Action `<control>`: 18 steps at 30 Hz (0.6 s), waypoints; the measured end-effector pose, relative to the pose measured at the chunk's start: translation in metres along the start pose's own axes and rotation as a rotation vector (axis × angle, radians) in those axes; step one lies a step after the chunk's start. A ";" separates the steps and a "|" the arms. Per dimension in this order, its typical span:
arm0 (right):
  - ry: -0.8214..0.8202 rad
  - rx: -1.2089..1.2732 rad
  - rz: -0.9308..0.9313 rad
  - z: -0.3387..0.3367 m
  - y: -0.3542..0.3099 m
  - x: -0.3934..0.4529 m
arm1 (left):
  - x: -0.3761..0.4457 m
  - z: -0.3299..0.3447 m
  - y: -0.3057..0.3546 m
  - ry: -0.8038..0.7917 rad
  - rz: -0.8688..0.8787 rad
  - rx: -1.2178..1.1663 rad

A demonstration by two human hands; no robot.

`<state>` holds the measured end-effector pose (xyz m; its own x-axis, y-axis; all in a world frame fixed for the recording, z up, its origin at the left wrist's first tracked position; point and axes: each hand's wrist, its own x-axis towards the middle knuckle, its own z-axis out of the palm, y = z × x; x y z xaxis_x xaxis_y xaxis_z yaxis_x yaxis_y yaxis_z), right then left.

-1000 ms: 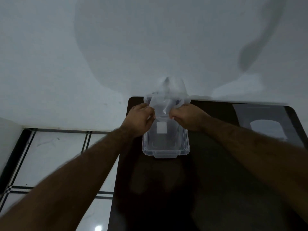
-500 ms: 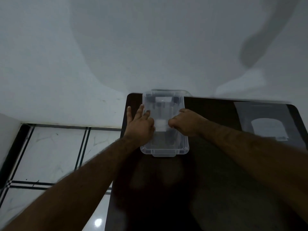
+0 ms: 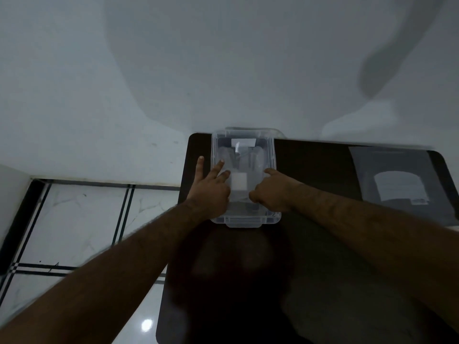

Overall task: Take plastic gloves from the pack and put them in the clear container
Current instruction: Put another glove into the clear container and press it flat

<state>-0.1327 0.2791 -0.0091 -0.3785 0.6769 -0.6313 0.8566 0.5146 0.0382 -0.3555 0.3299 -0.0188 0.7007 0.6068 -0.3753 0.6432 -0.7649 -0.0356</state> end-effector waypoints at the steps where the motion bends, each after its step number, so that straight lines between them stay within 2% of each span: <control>1: -0.010 -0.009 -0.005 -0.001 0.000 0.000 | 0.000 -0.001 0.001 -0.012 0.009 0.006; 6: -0.077 -0.063 -0.026 -0.007 -0.002 -0.005 | 0.001 -0.002 0.004 -0.060 0.037 0.063; 18: -0.142 -0.052 -0.028 -0.014 -0.007 -0.006 | 0.019 -0.013 -0.007 -0.004 0.031 0.239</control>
<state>-0.1409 0.2784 0.0052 -0.3455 0.5822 -0.7360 0.8257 0.5613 0.0564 -0.3432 0.3493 -0.0137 0.7175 0.5817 -0.3832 0.5298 -0.8129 -0.2420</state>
